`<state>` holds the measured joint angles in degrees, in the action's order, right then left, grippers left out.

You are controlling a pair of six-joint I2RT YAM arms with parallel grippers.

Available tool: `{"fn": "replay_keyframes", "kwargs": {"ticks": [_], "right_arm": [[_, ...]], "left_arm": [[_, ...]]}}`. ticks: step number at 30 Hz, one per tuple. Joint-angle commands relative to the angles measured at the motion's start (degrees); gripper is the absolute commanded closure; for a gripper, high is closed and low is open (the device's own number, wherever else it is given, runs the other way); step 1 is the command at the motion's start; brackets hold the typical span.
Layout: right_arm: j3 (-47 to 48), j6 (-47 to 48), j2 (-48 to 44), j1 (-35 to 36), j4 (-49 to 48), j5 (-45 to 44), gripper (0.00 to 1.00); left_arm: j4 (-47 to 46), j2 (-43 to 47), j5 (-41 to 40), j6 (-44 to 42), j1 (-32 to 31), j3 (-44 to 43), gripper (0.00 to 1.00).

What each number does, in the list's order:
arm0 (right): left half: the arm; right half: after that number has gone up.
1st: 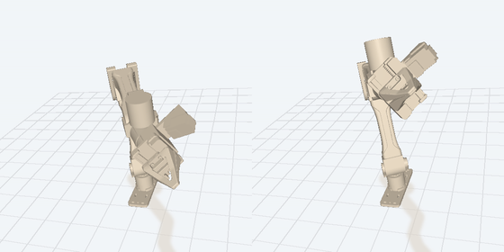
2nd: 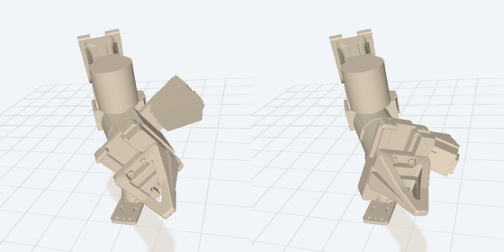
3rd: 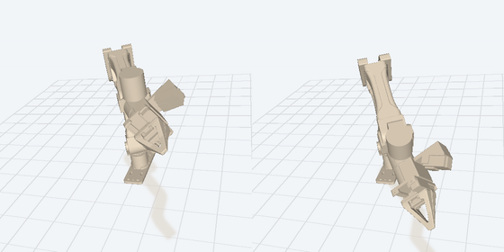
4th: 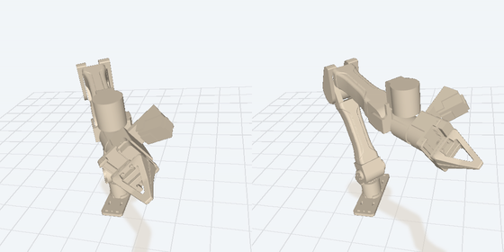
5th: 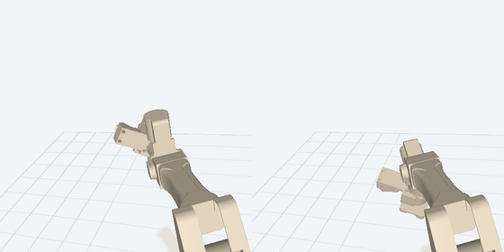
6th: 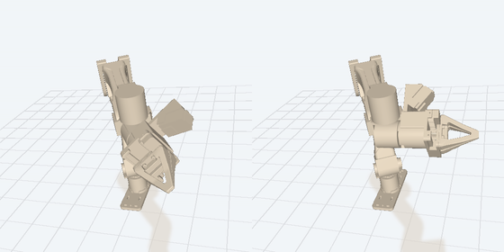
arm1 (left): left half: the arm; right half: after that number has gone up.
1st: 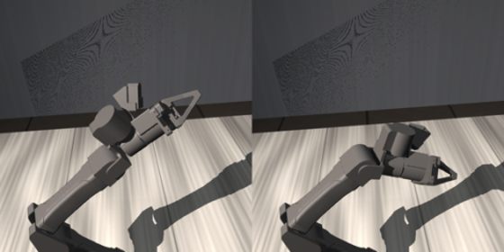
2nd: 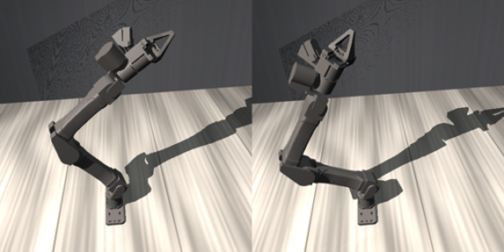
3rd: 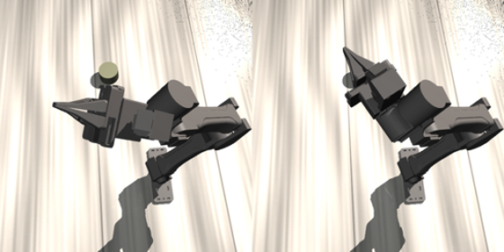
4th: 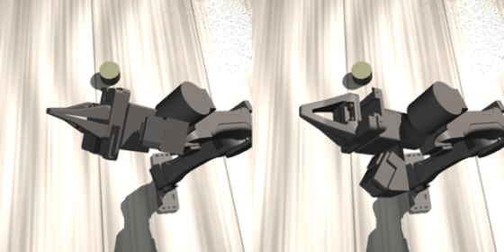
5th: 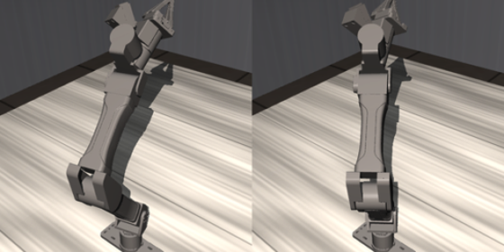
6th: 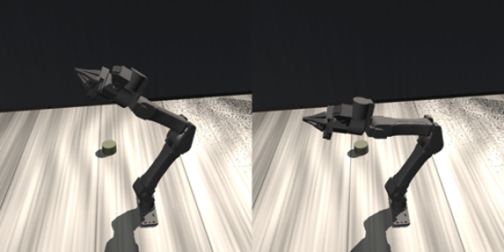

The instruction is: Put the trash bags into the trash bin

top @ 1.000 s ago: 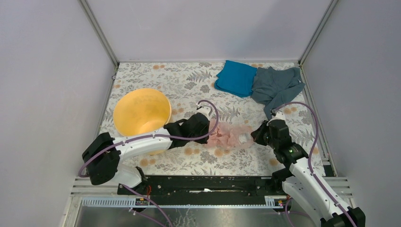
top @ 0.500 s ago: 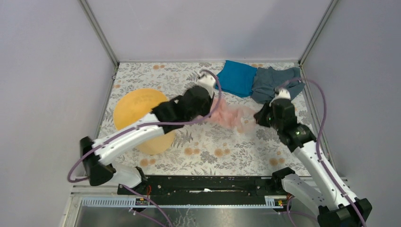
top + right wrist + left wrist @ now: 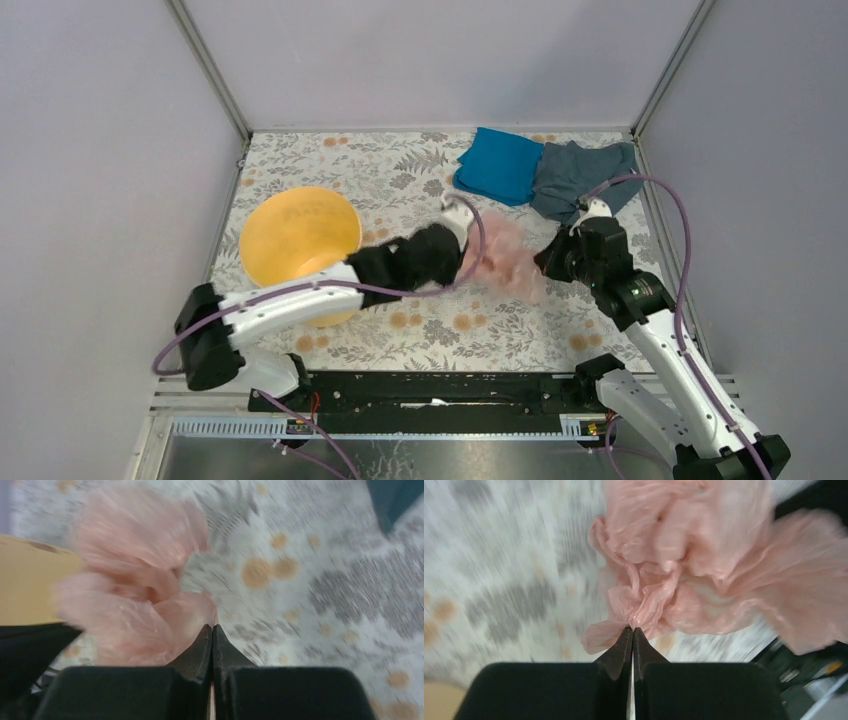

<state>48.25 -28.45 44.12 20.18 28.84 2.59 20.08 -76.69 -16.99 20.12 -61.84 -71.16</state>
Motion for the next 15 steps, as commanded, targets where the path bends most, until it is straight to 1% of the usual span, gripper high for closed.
{"fn": "replay_keyframes", "kwargs": {"ticks": [1, 2, 4, 7, 12, 13, 15], "right_arm": [[-2.3, -1.2, -6.1, -0.2, 7.0, -7.3, 1.0], [-3.0, -1.0, -7.2, -0.2, 6.7, -8.7, 1.0], [-3.4, -1.6, -7.7, -0.2, 6.6, -11.0, 1.0], [-3.2, -3.4, -6.3, -0.2, 7.2, -14.3, 1.0], [-2.9, -6.1, -4.0, -0.1, 8.8, -22.1, 1.0], [-3.0, -6.3, -3.9, -0.1, 8.6, -22.7, 1.0], [-3.1, -6.5, -3.9, -0.1, 8.2, -23.1, 1.0]], "left_arm": [[-2.6, -0.3, 3.9, 8.0, -1.9, 10.2, 1.0], [-3.6, -1.6, 5.2, 9.0, -1.9, 10.6, 1.0], [-2.3, -5.1, 5.7, 10.7, -2.0, 9.1, 1.0], [1.5, -9.1, 1.7, 12.5, -2.7, 6.2, 1.0], [10.4, -15.5, -11.2, 14.6, -5.1, -1.3, 1.0], [11.5, -17.2, -12.0, 15.3, -5.6, -3.0, 1.0], [11.1, -20.7, -10.0, 17.0, -6.1, -5.3, 1.0]]}}
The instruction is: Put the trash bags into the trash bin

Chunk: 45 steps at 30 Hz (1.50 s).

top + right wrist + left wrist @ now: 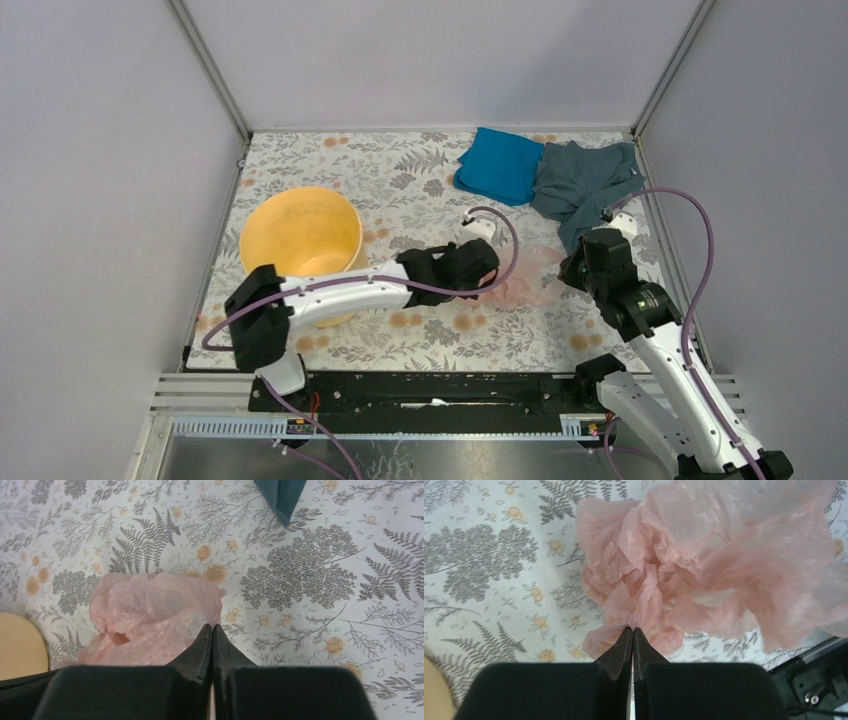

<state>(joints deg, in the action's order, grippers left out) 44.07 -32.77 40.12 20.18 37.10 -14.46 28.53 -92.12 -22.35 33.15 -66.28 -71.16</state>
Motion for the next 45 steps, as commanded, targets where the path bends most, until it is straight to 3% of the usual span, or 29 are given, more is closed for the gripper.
{"fn": "replay_keyframes", "kwargs": {"ticks": [1, 4, 6, 10, 14, 16, 23, 28, 32, 36, 40, 45], "right_arm": [[1.1, -2.1, -0.2, -0.1, 0.0, -6.3, 1.0], [1.8, -1.9, -1.1, -0.1, 1.3, -8.2, 1.0], [1.3, -2.3, -2.1, -0.2, 1.2, -8.7, 1.0], [0.1, -2.9, -3.2, -0.2, 0.6, -8.3, 0.99], [1.5, -4.1, -3.4, -0.1, 3.2, -10.1, 1.0], [1.7, -5.1, -3.8, -0.1, 4.2, -10.9, 1.0], [1.8, -16.8, -2.0, -0.1, 13.1, -17.1, 1.0], [2.8, -36.7, 5.2, -0.2, 28.2, -30.0, 0.95], [2.1, -42.7, 10.1, -0.2, 30.8, -34.6, 0.88], [-2.0, -41.1, 11.2, -0.2, 24.4, -34.8, 0.91], [-6.8, -29.2, 8.2, -0.3, 11.1, -31.2, 0.93], [-9.6, -19.2, 4.6, -0.3, 1.9, -25.9, 0.93]], "left_arm": [[1.1, -6.7, -2.6, 4.7, -1.8, -5.8, 1.0], [-5.0, -10.0, 3.8, 5.9, -2.0, -5.9, 0.97], [-7.7, -11.0, 7.6, 5.6, -2.0, -5.9, 0.69], [-10.6, -5.7, 11.0, 2.6, -2.0, -1.6, 0.28], [-12.1, 5.7, 12.9, -1.2, -1.6, 4.6, 0.07], [-11.9, 11.0, 13.4, -2.6, -0.9, 6.8, 0.01], [-16.1, 23.6, 17.8, -2.4, 7.2, 15.8, 0.02], [-17.4, 16.4, 22.0, -1.6, 12.1, 15.7, 0.27], [-19.8, 9.9, 22.1, -2.2, 12.3, 14.3, 0.38], [-23.8, 5.3, 24.4, -2.0, 12.5, 13.8, 0.43], [-27.7, -0.7, 29.1, -0.6, 12.9, 12.3, 0.51], [-30.4, -7.9, 32.9, -0.3, 13.8, 8.4, 0.5]]}}
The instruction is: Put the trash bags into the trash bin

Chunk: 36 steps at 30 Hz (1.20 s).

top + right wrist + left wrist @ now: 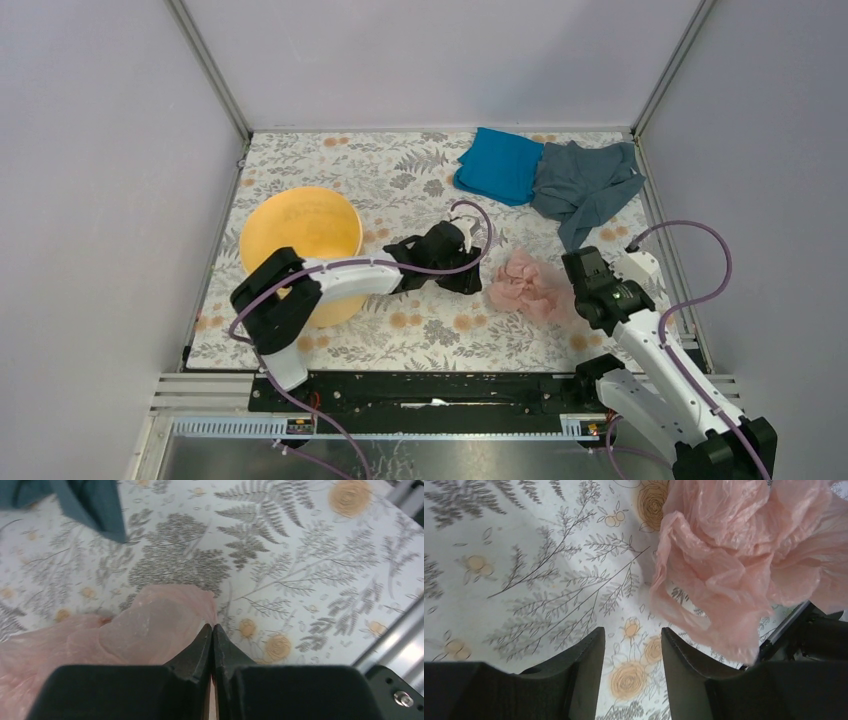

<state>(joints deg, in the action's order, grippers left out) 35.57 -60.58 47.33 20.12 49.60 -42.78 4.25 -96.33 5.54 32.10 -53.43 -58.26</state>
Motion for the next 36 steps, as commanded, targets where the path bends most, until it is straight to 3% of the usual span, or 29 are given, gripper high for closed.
{"fn": "replay_keyframes", "kwargs": {"ticks": [1, 11, 17, 20, 23, 27, 32, 36], "right_arm": [[-1.6, 9.8, -3.0, -0.3, -11.9, 3.3, 0.93], [-1.5, 14.2, -4.4, -0.4, -14.2, 6.8, 0.92], [-2.5, 15.5, -4.7, -0.4, -16.3, 9.4, 0.9], [-3.0, 16.0, -4.1, -0.4, -17.1, 10.1, 0.9], [-2.5, 16.7, -3.7, -0.4, -17.3, 11.1, 0.9], [-1.8, 17.8, -4.7, -0.4, -16.9, 12.7, 0.9], [1.0, 19.0, -8.0, -0.4, -13.7, 13.6, 0.9], [3.7, 18.9, -12.5, -0.4, -11.3, 13.7, 0.9]], "left_arm": [[-6.3, -4.9, 5.9, 0.8, 1.2, -5.4, 0.49], [-9.2, -16.9, 10.0, 1.8, 1.0, -12.1, 0.42], [-9.6, -20.2, 8.6, 2.8, 0.5, -14.8, 0.4], [-11.2, -21.2, 9.3, 3.3, 0.5, -15.6, 0.56], [-13.6, -19.8, 6.6, 4.0, 0.4, -14.0, 0.84], [-15.9, -15.4, 1.7, 3.2, 0.5, -10.4, 1.0], [-7.7, -2.9, -11.3, -2.0, 0.5, -6.5, 1.0], [4.0, 11.0, -24.0, -5.1, 0.6, -5.0, 1.0]]}}
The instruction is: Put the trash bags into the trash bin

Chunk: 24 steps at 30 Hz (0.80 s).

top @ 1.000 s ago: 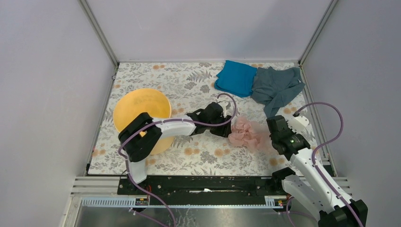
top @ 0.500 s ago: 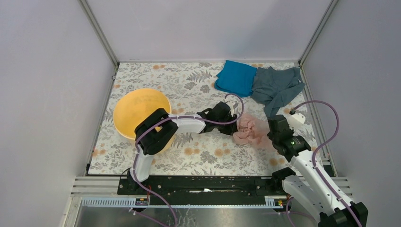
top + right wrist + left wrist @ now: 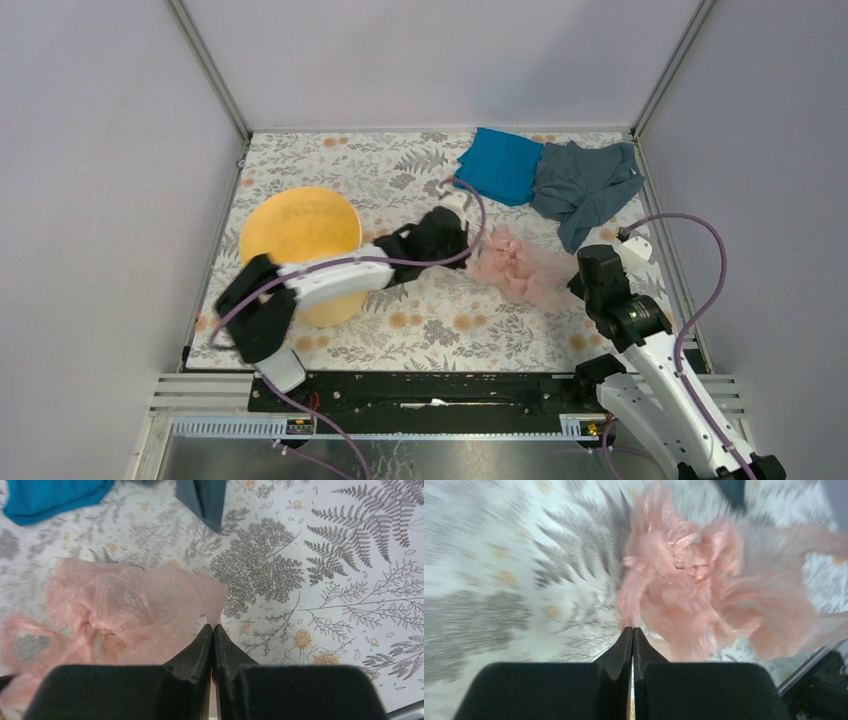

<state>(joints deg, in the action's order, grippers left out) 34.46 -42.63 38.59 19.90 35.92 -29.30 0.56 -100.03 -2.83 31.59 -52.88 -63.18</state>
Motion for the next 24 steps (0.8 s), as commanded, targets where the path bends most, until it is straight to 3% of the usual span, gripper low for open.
{"fn": "replay_keyframes", "kwargs": {"ticks": [1, 4, 6, 9, 12, 15, 18, 20, 22, 24], "right_arm": [[5.9, 1.2, -4.9, -0.2, 3.2, 0.0, 0.89], [8.9, 4.8, -8.9, -0.2, 3.1, 3.5, 0.88], [9.3, 9.1, -12.0, -0.2, -0.9, 11.7, 0.88], [8.4, 12.6, -14.1, -0.2, -7.7, 25.0, 0.8], [9.5, 12.9, -11.7, -0.2, -6.3, 31.1, 0.81], [9.5, 12.5, -8.9, -0.2, -2.2, 31.6, 0.85], [10.7, 12.0, -4.0, -0.2, -0.2, 27.7, 0.99], [13.0, 12.5, 0.3, -0.2, -1.5, 23.0, 1.0], [18.1, 13.3, 5.9, -0.2, -3.0, 16.6, 1.0], [30.8, 15.0, 14.5, -0.2, -0.1, 12.3, 1.0]], "left_arm": [[10.6, 17.8, -18.5, -4.9, 0.2, 0.2, 1.0], [17.5, 26.7, -23.1, -5.7, 0.3, 0.5, 1.0], [21.4, 31.6, -23.1, -5.4, 0.3, -0.3, 1.0], [23.1, 36.9, -17.8, -5.1, 0.2, -1.3, 1.0], [22.9, 39.2, -11.6, -3.0, 0.2, -1.9, 1.0], [21.6, 38.6, -7.1, -0.8, 0.2, -1.0, 1.0], [21.5, 34.9, -7.1, -0.4, 0.2, -1.6, 1.0], [21.2, 31.7, -8.9, -2.6, 0.3, -3.9, 1.0], [21.2, 27.3, -10.3, -7.0, 1.8, -10.3, 1.0], [23.5, 21.5, -10.6, -11.3, 4.6, -23.5, 1.0]]}}
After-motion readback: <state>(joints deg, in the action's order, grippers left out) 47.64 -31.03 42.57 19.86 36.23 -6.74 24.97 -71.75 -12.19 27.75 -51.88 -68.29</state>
